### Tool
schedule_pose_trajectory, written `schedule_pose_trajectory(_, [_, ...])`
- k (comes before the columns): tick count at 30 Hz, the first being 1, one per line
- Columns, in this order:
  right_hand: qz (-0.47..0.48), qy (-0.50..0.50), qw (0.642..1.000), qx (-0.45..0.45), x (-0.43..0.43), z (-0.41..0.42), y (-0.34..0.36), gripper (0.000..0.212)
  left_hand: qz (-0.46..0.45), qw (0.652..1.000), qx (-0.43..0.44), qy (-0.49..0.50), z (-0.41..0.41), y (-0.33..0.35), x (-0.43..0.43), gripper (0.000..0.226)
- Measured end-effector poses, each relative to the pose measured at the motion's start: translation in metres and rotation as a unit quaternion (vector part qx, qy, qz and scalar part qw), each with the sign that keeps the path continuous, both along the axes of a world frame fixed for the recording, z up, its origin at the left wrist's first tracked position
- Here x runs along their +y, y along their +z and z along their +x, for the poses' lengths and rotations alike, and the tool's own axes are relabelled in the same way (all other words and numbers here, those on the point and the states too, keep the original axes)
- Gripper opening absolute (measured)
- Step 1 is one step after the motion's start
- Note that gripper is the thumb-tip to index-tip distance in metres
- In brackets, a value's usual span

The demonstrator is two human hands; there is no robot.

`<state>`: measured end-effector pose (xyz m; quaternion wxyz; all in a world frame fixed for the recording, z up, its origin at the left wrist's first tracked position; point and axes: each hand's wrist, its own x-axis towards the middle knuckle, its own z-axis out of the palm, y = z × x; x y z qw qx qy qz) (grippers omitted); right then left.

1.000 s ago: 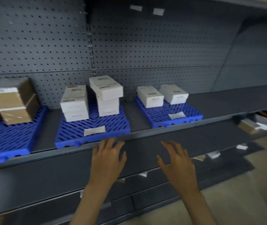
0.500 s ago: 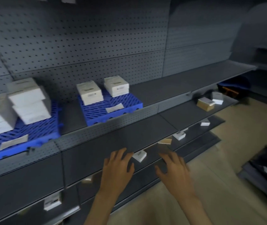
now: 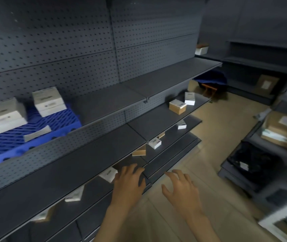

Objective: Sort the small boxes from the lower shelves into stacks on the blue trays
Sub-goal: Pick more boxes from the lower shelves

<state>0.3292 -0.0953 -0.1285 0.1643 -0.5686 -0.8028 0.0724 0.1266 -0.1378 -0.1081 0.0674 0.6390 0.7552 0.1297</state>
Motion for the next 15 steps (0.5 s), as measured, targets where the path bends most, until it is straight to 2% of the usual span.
schedule_pose_trajectory(15, [-0.051,-0.042,0.996,-0.06,0.225,0.037,-0.015,0.045,0.004,0.999,-0.04,-0.031,0.028,-0.06,0.246,0.04])
